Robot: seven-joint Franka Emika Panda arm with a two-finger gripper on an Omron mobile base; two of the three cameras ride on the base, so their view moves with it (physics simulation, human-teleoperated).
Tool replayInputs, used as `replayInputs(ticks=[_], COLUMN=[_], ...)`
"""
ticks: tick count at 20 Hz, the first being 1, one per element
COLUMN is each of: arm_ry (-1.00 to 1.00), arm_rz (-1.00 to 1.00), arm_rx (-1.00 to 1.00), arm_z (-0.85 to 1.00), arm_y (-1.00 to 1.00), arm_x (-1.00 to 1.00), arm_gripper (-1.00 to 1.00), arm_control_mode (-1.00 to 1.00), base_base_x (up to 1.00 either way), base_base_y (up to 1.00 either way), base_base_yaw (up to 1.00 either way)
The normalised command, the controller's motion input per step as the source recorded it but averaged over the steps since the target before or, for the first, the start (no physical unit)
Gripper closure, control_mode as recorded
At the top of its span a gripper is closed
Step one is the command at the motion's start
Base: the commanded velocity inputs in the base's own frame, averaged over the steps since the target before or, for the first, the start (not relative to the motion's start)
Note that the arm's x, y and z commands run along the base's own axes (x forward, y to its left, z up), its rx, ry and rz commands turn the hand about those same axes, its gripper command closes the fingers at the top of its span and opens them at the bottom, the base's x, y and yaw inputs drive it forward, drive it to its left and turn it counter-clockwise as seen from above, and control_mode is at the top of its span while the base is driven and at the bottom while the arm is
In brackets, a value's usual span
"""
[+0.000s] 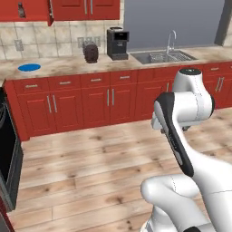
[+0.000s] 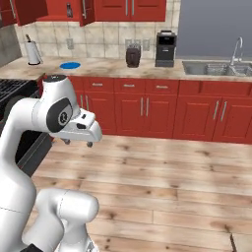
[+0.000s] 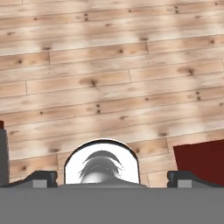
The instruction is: Move the hot dog bun to the plate on the dining table and place the condiment next to that plate. Then navigate to the fridge and take the sausage and place it on the plate as well.
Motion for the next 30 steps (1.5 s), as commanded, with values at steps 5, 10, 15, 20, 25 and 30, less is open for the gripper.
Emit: replayInputs(ticks=[5,10,15,20,25,30], arm_ry=[0.0,0.0,0.0,0.0,0.0,0.0], arm_rz=[0.0,0.0,0.0,0.0,0.0,0.0], arm_rx=[0.0,0.0,0.0,0.0,0.0,0.0], arm_z=[0.0,0.0,0.0,0.0,0.0,0.0], arm_y=[0.0,0.0,0.0,0.0,0.0,0.0], arm_x=[0.0,0.0,0.0,0.0,0.0,0.0], arm_gripper=[-1.0,-1.0,-1.0,-1.0,-1.0,-1.0], arm_control_mode=[1.0,1.0,1.0,1.0,1.0,1.0], base_base_x=[1.0,1.0,1.0,0.99,0.88,0.8], base_base_y=[0.4,0.74,0.65,0.69,0.74,0.66], base_base_yaw=[0.0,0.0,0.0,0.0,0.0,0.0])
